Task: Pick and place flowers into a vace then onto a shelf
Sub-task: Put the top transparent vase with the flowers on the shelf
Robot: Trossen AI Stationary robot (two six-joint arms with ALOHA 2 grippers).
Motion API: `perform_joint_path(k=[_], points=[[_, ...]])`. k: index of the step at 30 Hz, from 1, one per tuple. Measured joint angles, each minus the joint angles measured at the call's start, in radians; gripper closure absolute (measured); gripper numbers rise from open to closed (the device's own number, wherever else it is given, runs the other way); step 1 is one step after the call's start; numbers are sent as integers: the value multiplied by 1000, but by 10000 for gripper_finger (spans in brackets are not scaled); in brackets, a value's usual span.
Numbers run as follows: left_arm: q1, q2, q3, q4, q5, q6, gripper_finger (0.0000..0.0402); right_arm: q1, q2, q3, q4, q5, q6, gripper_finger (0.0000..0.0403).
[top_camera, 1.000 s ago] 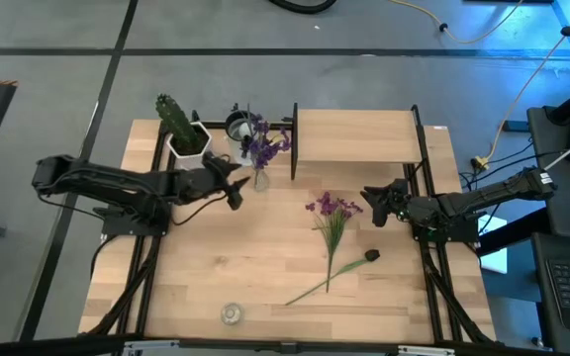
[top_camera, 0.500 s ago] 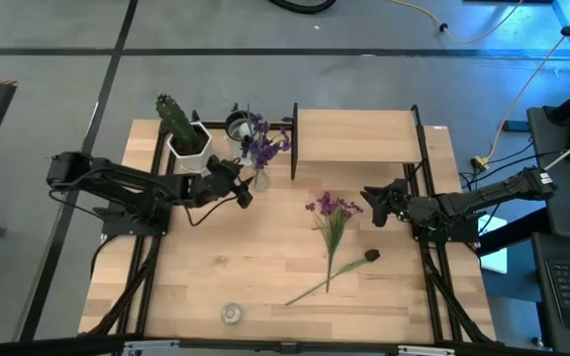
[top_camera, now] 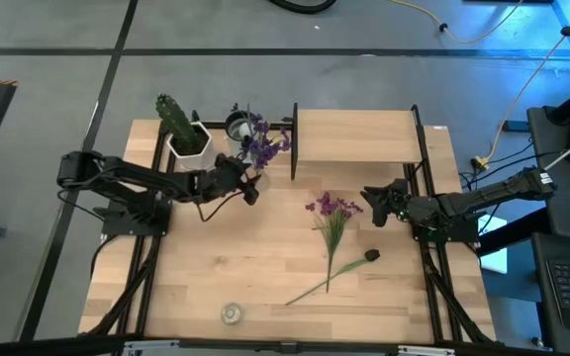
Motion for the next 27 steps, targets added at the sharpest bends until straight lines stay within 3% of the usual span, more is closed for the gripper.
perform_joint_path(k=[18, 27], points=[[49, 112, 0, 173, 46, 58, 171, 0, 0, 0, -1, 1, -1, 273], [48, 112, 0, 172, 35, 59, 247, 0, 0, 0, -1, 1, -1, 273]])
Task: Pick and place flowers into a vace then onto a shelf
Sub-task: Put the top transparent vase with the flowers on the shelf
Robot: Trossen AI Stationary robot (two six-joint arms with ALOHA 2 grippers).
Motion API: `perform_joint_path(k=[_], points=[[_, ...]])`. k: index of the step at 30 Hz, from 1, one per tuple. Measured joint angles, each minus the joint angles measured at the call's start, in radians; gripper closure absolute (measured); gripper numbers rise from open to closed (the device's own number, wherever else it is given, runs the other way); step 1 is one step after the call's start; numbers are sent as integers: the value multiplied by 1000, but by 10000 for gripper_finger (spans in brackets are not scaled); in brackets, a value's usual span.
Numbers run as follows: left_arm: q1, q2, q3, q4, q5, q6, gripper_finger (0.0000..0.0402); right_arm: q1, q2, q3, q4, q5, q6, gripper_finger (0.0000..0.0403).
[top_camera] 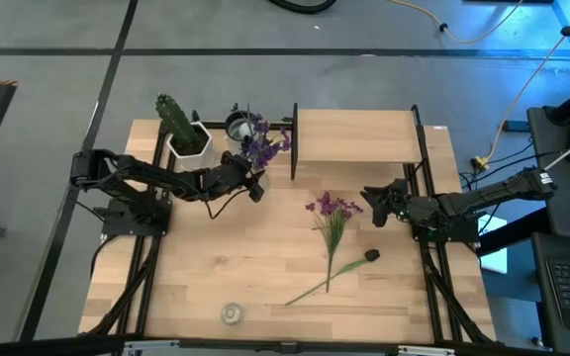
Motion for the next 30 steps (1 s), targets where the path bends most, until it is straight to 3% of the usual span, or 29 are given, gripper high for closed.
perform_joint_path(k=[5, 17, 26, 30], points=[[0, 0, 0, 0, -1, 0, 297, 0, 0, 0, 0, 0, 0, 273], [-18, -7, 19, 46, 33, -4, 300, 0, 0, 0, 0, 0, 0, 273], [-27, -32, 223, 21, 227, -16, 300, 0, 0, 0, 0, -1, 0, 273], [-24, -33, 386, -109, 275, 37, 300, 0, 0, 0, 0, -1, 0, 273]])
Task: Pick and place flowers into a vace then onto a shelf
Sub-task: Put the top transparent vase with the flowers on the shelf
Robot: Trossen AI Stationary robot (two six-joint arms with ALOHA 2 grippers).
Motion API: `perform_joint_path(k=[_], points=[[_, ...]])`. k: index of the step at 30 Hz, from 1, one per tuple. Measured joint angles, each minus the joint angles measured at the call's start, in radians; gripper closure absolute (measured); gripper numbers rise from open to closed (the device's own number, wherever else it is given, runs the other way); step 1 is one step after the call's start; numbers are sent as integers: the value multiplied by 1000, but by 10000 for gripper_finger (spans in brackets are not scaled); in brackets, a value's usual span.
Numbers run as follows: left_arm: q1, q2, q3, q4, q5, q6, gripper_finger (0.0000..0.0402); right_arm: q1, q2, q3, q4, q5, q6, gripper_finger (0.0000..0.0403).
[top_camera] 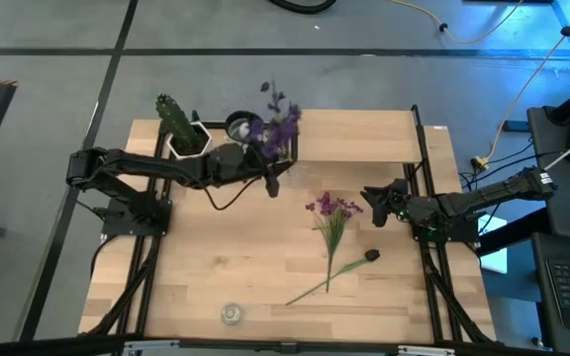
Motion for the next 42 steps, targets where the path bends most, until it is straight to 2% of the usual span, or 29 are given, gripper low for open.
perform_joint_path(k=[6, 11, 18, 22, 30, 33, 42], points=[[38, 18, 239, -205, 21, 122, 300, 0, 0, 0, 0, 0, 0, 273], [96, 82, 371, -228, 98, 163, 300, 0, 0, 0, 0, 0, 0, 273], [177, 261, 540, -247, 216, 190, 300, 0, 0, 0, 0, 0, 0, 273], [210, 355, 632, -265, 230, 213, 300, 0, 0, 0, 0, 0, 0, 273], [257, 461, 675, -320, 214, 225, 300, 0, 0, 0, 0, 0, 1, 273], [265, 469, 675, -330, 189, 225, 300, 0, 0, 0, 0, 0, 1, 273], [276, 470, 677, -327, 203, 225, 300, 0, 0, 0, 0, 0, 1, 273]])
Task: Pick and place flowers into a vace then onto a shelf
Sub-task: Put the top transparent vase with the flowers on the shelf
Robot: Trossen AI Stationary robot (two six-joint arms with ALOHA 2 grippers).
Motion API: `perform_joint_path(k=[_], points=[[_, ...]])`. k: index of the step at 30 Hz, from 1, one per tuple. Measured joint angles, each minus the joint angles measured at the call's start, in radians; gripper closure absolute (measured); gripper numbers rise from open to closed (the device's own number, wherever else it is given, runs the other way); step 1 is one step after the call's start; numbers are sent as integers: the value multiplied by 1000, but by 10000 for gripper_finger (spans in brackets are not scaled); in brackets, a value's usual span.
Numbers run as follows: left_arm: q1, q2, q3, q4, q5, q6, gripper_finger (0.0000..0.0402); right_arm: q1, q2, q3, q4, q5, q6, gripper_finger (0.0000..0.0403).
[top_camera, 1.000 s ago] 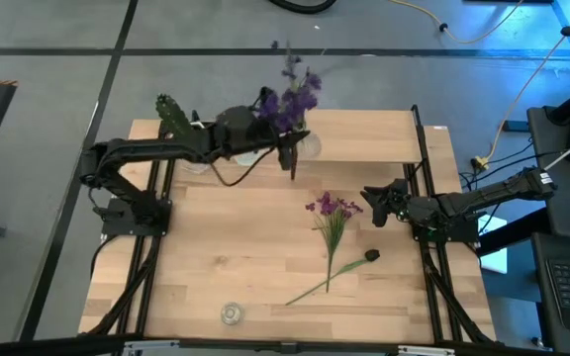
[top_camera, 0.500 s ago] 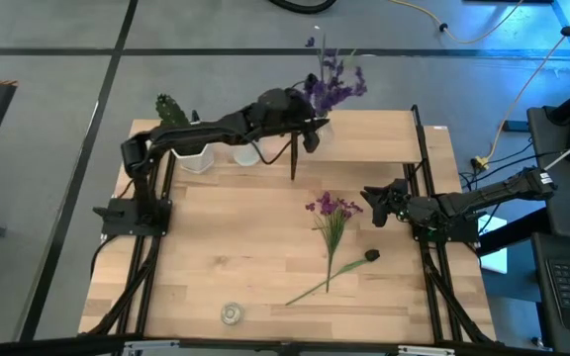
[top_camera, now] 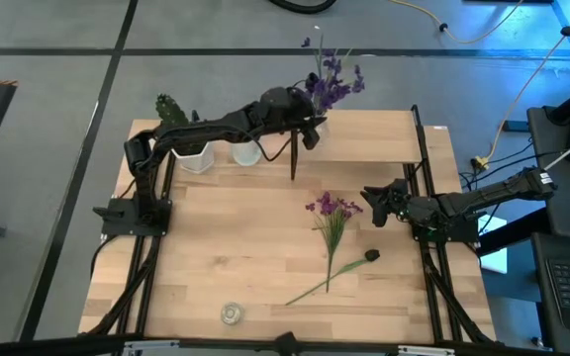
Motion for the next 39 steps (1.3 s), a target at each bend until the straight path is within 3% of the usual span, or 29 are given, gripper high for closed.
perform_joint_path(k=[39], points=[[5, 31, 2, 12, 1, -19, 284, 0, 0, 0, 0, 0, 2, 273]])
